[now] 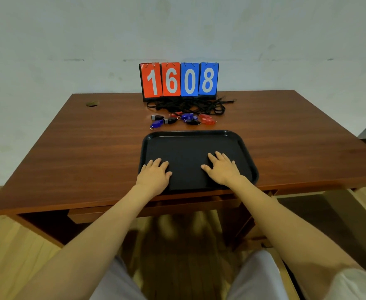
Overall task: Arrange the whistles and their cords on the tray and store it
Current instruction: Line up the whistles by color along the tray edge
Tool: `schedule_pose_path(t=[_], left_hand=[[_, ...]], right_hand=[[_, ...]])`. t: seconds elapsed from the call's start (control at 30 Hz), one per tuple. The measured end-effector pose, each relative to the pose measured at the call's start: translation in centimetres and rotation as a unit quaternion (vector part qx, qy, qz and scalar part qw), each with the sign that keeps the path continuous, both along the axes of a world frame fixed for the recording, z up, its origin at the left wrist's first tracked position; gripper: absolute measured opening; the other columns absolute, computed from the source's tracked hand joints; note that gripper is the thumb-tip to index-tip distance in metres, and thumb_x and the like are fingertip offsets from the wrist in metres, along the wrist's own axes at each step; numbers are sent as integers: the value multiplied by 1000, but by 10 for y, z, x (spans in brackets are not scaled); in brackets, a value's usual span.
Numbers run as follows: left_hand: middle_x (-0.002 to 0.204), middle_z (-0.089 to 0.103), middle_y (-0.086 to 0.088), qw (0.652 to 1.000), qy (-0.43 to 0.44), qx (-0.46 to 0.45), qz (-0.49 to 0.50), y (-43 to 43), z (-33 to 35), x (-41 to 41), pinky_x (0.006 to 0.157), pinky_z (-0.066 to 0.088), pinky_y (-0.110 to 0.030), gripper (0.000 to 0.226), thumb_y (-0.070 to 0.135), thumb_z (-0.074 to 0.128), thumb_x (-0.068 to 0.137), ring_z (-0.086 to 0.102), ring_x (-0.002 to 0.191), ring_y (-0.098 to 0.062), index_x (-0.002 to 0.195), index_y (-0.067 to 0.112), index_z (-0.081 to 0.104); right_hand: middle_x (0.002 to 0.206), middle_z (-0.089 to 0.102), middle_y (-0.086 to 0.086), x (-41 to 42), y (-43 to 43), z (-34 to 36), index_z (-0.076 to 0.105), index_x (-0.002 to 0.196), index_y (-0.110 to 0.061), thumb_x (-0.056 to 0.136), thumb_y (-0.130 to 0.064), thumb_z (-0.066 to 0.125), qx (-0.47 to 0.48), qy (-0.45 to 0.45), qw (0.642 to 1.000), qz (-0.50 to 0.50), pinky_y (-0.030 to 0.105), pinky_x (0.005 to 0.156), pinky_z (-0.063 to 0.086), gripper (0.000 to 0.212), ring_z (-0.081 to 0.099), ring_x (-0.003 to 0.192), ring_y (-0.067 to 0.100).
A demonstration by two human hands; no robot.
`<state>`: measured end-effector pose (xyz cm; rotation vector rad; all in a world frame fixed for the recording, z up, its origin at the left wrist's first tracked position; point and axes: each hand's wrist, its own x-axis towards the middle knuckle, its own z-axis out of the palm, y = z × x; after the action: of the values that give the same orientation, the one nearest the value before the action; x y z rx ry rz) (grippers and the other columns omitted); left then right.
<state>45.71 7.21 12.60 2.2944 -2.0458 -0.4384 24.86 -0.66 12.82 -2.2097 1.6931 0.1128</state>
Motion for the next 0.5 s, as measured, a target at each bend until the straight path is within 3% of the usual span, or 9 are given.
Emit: schedule_pose_path(t=[0.37, 0.5], left_hand=[[156, 20, -9, 1000, -12, 15, 10, 8, -1, 29, 118, 17, -45, 48, 34, 26, 102, 16, 143, -36, 146, 16, 26], [151, 27, -10, 999, -15, 36, 4, 3, 9, 27, 112, 28, -45, 46, 34, 31, 100, 26, 137, -37, 143, 16, 30]], right_hand=[[161, 9, 6, 29, 12, 5, 16, 151, -21, 96, -55, 32, -5, -12, 1000, 8, 53, 118, 9, 66, 5, 148, 28], [160, 11, 6, 30, 12, 11, 18, 150, -21, 96, -54, 34, 6, -3, 1000, 5, 54, 117, 13, 66, 9, 147, 30]])
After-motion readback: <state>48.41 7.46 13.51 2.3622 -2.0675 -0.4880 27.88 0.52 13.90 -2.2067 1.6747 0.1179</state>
